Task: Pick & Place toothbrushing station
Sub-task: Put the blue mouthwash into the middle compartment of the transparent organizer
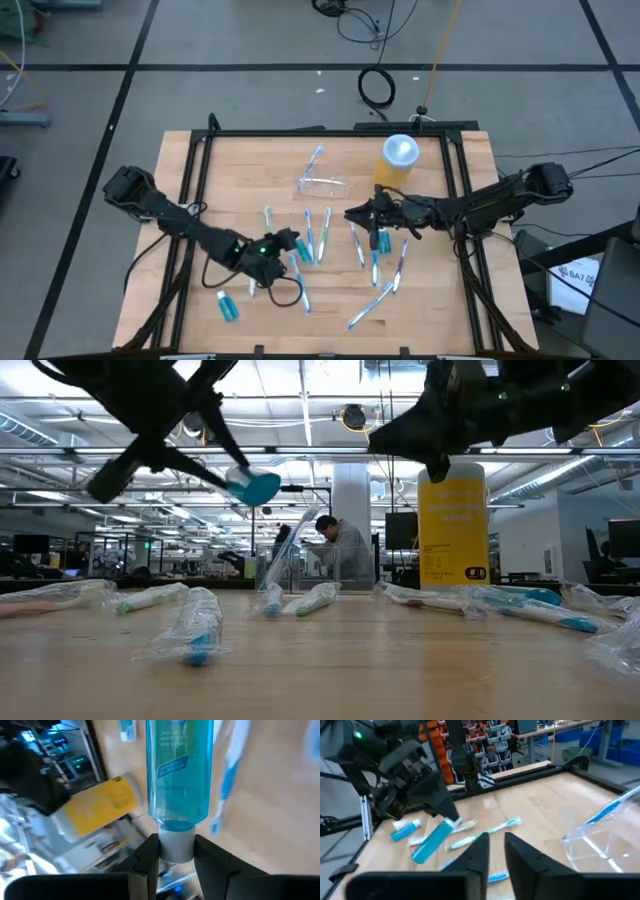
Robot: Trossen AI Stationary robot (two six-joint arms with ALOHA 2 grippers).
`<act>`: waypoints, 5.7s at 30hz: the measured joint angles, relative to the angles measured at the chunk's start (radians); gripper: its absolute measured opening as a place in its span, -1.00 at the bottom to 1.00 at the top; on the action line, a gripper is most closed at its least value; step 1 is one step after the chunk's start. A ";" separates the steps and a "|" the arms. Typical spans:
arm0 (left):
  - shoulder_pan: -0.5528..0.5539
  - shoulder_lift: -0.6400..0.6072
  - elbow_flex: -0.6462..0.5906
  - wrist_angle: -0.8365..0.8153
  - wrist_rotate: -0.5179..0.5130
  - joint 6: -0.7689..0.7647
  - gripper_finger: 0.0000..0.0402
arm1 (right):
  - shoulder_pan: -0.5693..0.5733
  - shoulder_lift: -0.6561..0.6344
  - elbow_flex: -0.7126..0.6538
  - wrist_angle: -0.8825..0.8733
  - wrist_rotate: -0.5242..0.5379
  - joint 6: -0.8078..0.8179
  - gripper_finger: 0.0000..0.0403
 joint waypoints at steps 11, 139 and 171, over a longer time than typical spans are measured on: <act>0.126 -0.001 0.000 0.111 0.034 0.216 -0.48 | -0.027 0.192 0.101 0.113 -0.134 0.105 -0.03; 0.468 -0.044 -0.180 0.842 0.971 -1.083 0.25 | -0.024 0.198 0.267 -0.196 -0.131 -0.136 -0.49; 0.454 -0.044 -0.180 0.858 0.920 -1.104 -0.46 | -0.024 0.198 0.267 -0.176 -0.129 -0.165 -0.47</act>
